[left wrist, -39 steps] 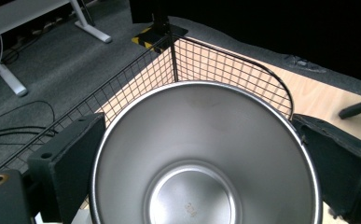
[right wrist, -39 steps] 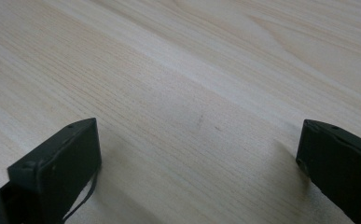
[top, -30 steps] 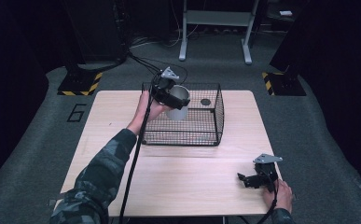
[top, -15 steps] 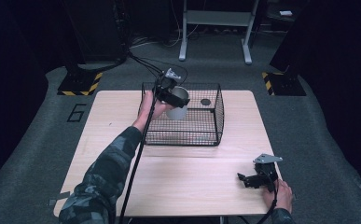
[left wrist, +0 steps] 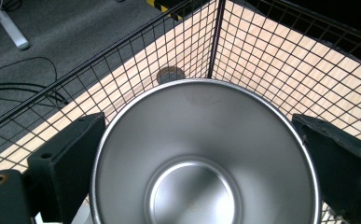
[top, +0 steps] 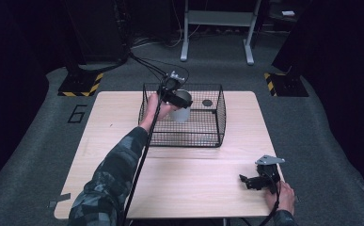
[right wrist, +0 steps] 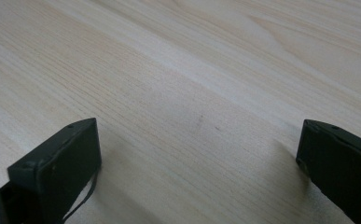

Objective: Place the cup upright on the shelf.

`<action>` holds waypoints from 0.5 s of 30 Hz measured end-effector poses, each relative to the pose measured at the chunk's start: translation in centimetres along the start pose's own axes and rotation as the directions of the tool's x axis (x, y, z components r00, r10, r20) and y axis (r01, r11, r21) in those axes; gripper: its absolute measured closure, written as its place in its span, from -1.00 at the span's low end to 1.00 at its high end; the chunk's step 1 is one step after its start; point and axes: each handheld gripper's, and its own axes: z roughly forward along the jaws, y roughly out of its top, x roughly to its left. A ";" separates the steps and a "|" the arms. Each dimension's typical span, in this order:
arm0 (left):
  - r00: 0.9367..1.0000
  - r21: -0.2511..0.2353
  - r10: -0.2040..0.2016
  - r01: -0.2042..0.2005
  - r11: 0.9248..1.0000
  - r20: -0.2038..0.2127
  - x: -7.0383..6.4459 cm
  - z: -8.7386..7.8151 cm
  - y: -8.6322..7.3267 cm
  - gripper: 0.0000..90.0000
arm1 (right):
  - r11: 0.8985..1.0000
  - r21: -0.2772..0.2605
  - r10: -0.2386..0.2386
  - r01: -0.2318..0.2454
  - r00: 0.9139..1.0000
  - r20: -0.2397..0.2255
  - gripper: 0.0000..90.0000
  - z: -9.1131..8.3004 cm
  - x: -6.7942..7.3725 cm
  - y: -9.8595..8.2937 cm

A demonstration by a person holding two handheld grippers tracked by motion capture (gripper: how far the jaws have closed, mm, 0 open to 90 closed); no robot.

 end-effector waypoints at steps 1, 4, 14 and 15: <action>1.000 0.000 -0.003 0.003 1.000 0.003 0.1 0.1 0.0 -0.86 | 1.000 0.000 0.000 0.000 1.000 0.000 -1.00 0.0 0.0 0.0; 1.000 0.009 -0.006 0.006 1.000 -0.001 0.4 0.5 0.0 -0.86 | 1.000 0.000 0.000 0.000 1.000 0.000 -1.00 0.0 0.0 0.0; 1.000 0.052 -0.011 0.011 0.999 -0.007 0.9 2.1 -0.3 -0.86 | 1.000 0.003 -0.012 0.012 1.000 0.007 -1.00 0.0 -0.1 0.0; 1.000 0.047 -0.020 0.021 0.999 -0.008 0.9 2.2 -0.4 -0.86 | 1.000 0.003 -0.012 0.012 1.000 0.006 -1.00 0.0 -0.1 0.0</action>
